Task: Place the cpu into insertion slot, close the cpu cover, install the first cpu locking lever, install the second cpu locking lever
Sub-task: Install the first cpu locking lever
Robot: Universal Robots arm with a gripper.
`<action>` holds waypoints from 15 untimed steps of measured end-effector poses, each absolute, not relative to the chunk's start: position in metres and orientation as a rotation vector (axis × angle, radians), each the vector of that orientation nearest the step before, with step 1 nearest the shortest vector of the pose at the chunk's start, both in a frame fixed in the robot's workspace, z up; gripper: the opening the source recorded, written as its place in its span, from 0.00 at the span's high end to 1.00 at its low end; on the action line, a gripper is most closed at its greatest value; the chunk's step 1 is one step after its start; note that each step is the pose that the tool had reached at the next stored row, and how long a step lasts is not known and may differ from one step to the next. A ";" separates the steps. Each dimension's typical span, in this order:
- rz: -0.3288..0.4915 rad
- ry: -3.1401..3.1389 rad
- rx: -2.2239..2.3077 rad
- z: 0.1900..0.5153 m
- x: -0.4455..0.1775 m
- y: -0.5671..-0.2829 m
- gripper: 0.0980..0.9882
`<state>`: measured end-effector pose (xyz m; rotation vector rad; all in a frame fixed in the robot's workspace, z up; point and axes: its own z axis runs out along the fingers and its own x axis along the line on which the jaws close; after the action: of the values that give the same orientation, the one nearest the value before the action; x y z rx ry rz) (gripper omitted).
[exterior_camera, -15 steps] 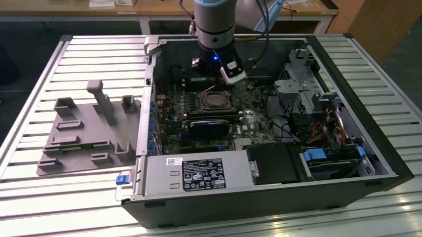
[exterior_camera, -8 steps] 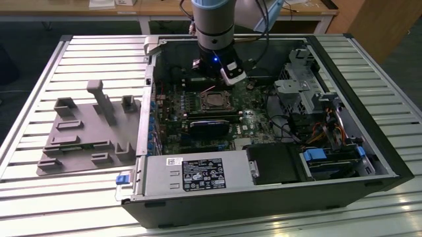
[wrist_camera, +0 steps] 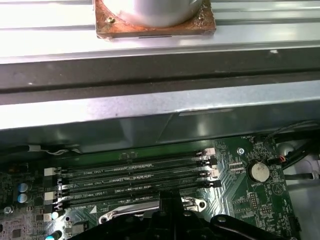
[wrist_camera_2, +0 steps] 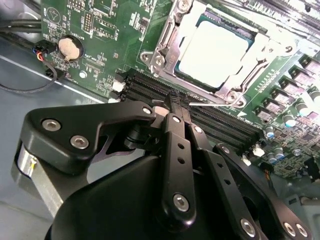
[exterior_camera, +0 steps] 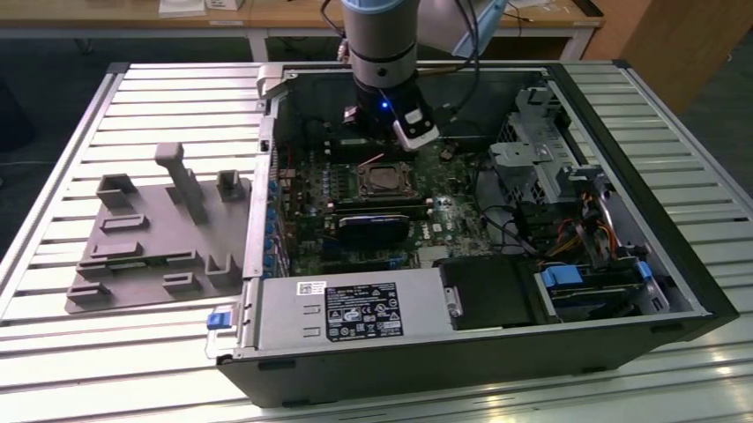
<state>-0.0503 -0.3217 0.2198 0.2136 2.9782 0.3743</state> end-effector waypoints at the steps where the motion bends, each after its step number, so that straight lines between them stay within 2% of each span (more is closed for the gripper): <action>1: 0.364 2.976 0.213 0.219 -0.050 -0.321 1.00; 15: 0.319 2.951 0.311 0.215 -0.050 -0.315 1.00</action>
<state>-0.0503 -0.3151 0.2146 0.3110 2.9513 0.3194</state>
